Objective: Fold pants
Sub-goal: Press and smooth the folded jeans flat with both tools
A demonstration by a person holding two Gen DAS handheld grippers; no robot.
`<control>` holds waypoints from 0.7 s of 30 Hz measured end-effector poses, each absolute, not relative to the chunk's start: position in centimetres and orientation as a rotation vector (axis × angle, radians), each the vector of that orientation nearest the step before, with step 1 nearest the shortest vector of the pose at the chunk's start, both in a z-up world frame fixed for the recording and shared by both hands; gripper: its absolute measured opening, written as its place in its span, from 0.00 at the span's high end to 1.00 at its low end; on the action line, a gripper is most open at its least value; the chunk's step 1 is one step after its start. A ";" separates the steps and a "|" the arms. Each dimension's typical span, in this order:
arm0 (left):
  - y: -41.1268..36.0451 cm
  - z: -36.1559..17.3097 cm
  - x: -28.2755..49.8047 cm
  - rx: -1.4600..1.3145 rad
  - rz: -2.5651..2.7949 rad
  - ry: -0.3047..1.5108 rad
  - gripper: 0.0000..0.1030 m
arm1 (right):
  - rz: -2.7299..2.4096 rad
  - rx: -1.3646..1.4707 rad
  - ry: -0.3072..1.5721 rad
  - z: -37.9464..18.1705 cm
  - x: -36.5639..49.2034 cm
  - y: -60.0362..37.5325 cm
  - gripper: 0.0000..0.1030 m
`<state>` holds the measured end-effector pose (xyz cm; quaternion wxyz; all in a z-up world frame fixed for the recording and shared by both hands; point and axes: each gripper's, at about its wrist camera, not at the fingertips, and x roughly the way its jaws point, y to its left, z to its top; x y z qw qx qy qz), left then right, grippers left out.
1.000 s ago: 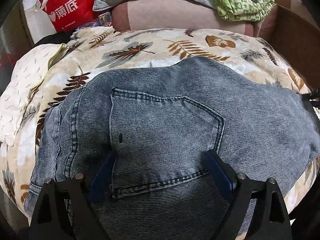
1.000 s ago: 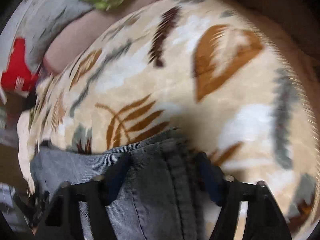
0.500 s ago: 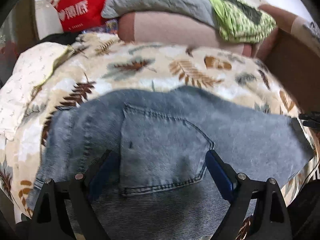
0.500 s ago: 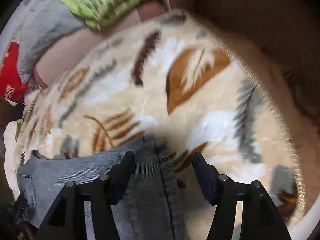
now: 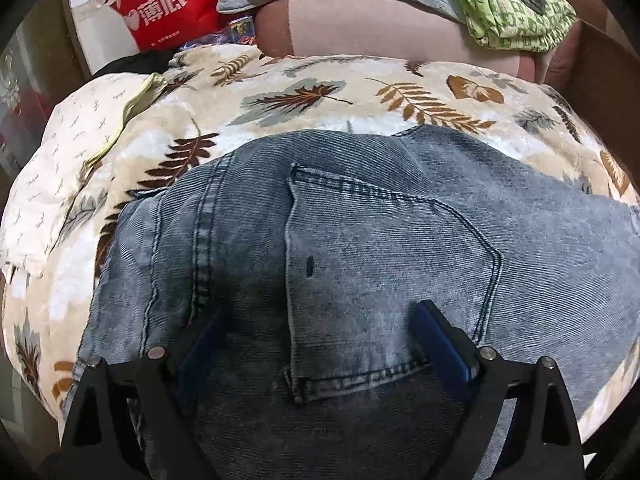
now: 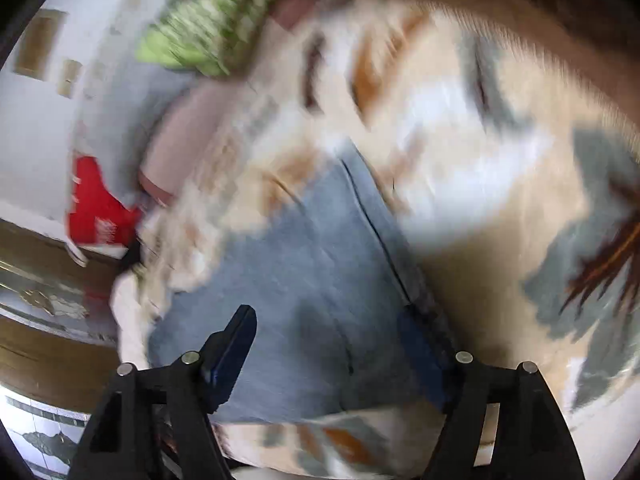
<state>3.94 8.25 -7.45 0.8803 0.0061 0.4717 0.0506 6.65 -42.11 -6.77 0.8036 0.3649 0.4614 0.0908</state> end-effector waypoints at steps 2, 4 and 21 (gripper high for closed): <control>8.5 -6.3 3.3 -0.040 0.088 0.966 0.09 | 0.223 0.748 0.904 -3.8 5.5 -41.7 0.26; 8.4 -5.2 2.5 -0.078 0.055 0.935 0.09 | 0.277 0.770 0.881 -3.0 4.6 -41.2 0.23; 17.0 -7.7 2.4 -0.220 0.277 1.020 0.07 | 0.637 0.494 1.082 -1.4 14.8 -16.2 0.22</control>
